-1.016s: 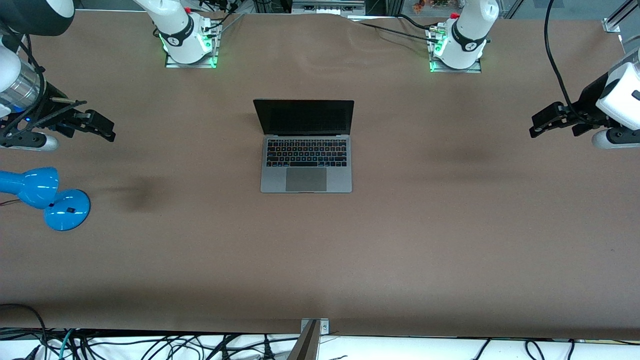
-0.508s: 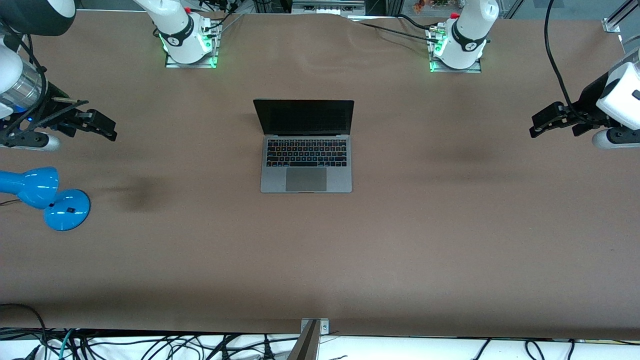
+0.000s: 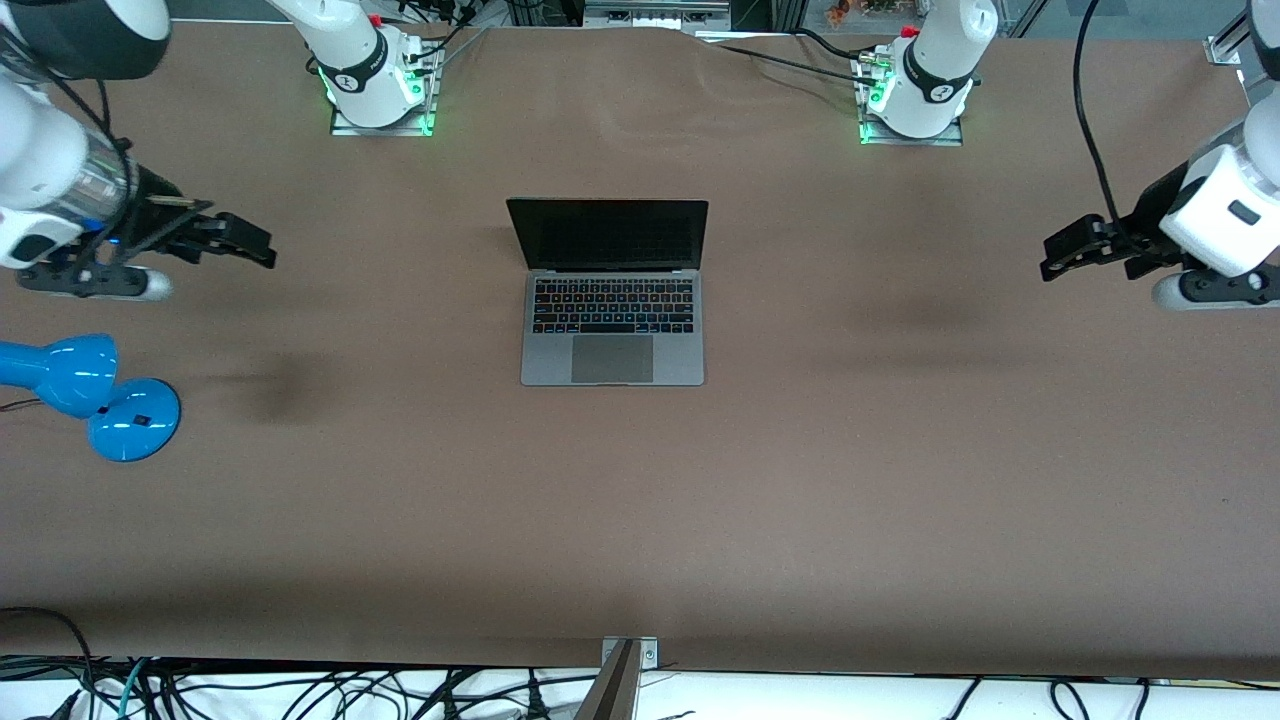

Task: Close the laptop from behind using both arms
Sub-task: 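Move both grippers toward the back of the open laptop screen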

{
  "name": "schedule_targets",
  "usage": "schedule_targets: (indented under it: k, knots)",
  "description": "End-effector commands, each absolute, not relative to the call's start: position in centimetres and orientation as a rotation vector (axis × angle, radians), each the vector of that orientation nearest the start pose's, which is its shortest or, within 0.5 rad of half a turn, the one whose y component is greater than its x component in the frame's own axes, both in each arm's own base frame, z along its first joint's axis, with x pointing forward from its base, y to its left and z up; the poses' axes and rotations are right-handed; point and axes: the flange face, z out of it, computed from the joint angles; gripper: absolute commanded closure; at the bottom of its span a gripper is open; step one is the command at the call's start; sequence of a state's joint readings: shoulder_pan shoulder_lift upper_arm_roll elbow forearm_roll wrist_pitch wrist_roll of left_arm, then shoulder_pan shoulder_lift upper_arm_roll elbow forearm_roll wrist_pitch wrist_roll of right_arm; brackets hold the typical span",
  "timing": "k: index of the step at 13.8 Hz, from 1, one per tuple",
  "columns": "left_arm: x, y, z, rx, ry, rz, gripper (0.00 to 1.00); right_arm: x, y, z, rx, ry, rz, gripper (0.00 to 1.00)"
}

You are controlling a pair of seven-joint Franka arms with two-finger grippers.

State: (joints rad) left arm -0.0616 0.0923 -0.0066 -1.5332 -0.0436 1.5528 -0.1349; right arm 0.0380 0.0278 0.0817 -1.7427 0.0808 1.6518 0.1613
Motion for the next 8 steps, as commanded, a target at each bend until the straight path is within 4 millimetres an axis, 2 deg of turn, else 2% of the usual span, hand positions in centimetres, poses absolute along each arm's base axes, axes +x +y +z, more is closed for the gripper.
schedule_targets:
  k: [1, 3, 6, 7, 8]
  knots:
    - [58.3, -5.0, 58.4, -3.183, -0.077, 0.135, 0.0, 53.9, 11.6, 50.7, -3.067, -0.005, 0.305, 0.0]
    - [57.8, -7.4, 58.0, -3.176, -0.028, 0.185, 0.0, 52.9, 14.7, 49.7, -3.07, -0.095, 0.338, 0.0]
    - [56.5, -10.7, 57.8, -3.159, 0.069, 0.265, 0.0, 51.3, 20.5, 48.7, -3.059, -0.268, 0.37, 0.0]
    - [56.1, -12.0, 57.1, -3.154, 0.105, 0.287, 0.0, 50.7, 22.3, 48.4, -3.035, -0.306, 0.38, 0.0]
    - [55.9, -12.9, 56.8, -3.159, 0.13, 0.298, 0.0, 50.4, 23.2, 48.4, -3.002, -0.311, 0.391, 0.0]
